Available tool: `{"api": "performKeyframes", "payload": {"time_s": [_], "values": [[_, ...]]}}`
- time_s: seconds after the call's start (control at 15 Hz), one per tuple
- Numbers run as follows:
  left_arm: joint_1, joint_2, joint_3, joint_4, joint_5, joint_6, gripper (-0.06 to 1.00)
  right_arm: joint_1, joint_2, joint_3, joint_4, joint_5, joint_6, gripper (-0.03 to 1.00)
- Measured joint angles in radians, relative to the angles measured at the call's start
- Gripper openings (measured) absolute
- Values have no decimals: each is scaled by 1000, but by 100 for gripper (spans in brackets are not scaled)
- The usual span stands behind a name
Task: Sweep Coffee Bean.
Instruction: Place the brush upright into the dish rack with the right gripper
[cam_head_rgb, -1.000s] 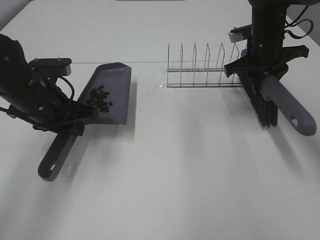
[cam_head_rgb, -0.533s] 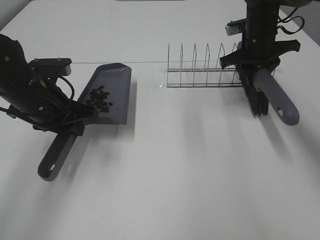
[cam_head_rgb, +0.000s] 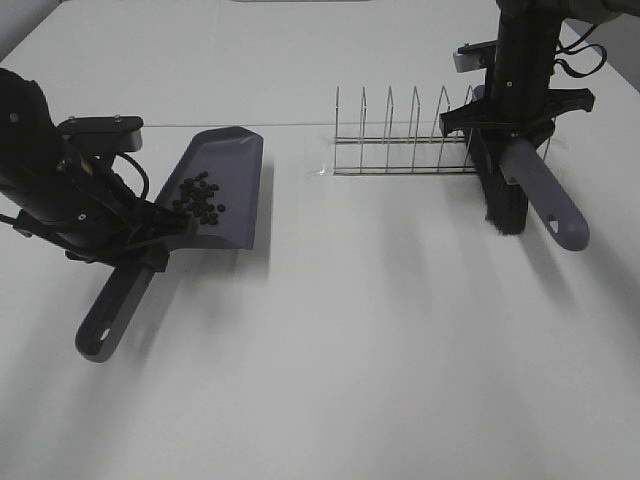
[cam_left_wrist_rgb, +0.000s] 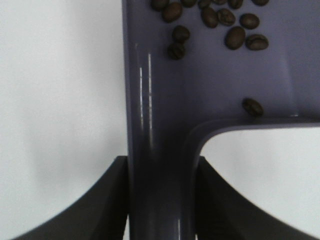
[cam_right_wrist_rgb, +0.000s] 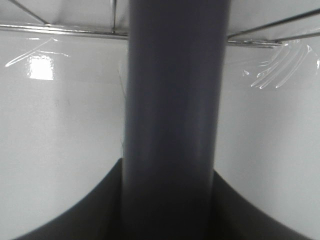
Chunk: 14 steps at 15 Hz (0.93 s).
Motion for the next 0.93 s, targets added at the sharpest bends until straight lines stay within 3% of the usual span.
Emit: {"api": "performKeyframes", "payload": {"time_s": [0.53,0.6,0.73,0.93], "values": [[0,0,0,0,1,0,36,-1,50,-128,-5,0,20,35],[0,0,0,0,1,0,36,-2,52,-128,-3,1,20,41],[0,0,0,0,1,0,36,-2,52,-128,4,1,20,64],[0,0,0,0,1,0,36,-2,50,-129,10,1,21,72]]}}
